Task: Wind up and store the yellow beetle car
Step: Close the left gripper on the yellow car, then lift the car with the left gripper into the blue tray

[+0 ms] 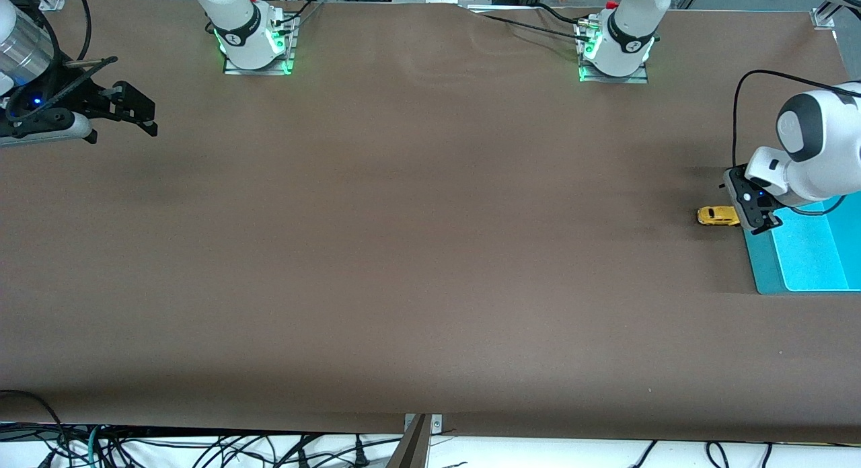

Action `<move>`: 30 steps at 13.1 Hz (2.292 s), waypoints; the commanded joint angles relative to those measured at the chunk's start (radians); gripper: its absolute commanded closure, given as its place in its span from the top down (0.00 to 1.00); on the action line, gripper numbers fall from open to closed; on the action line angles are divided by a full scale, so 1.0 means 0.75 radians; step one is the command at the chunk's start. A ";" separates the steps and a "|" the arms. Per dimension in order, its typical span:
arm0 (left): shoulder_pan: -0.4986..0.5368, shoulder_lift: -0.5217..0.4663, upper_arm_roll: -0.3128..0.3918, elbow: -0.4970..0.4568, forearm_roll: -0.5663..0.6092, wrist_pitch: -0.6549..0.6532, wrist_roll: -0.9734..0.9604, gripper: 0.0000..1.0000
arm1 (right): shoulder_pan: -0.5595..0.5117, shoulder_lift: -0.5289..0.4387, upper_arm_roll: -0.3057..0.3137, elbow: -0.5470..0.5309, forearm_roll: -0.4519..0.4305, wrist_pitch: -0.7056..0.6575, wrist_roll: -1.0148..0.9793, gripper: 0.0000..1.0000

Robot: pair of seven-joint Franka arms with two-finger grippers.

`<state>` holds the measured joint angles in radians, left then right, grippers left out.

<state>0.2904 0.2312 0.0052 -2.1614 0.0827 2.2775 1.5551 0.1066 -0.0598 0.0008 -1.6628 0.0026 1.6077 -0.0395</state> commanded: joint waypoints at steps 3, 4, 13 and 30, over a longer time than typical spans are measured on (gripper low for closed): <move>0.120 0.102 -0.021 -0.100 0.015 0.210 0.364 1.00 | 0.005 -0.006 0.001 0.014 -0.012 -0.025 0.022 1.00; 0.122 0.115 -0.021 -0.100 0.015 0.282 0.409 1.00 | 0.007 -0.006 0.001 0.014 -0.010 -0.025 0.022 1.00; 0.151 0.221 -0.027 -0.108 0.027 0.467 0.426 1.00 | 0.005 -0.008 -0.003 0.012 -0.006 -0.033 0.024 1.00; 0.179 0.181 -0.314 0.175 -0.053 -0.108 0.087 0.17 | -0.005 0.002 -0.011 0.012 -0.006 -0.035 0.020 1.00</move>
<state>0.4201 0.3924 -0.2075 -2.1138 0.0539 2.3466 1.6717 0.1043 -0.0568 -0.0069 -1.6630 0.0026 1.5988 -0.0347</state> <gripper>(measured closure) 0.489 0.000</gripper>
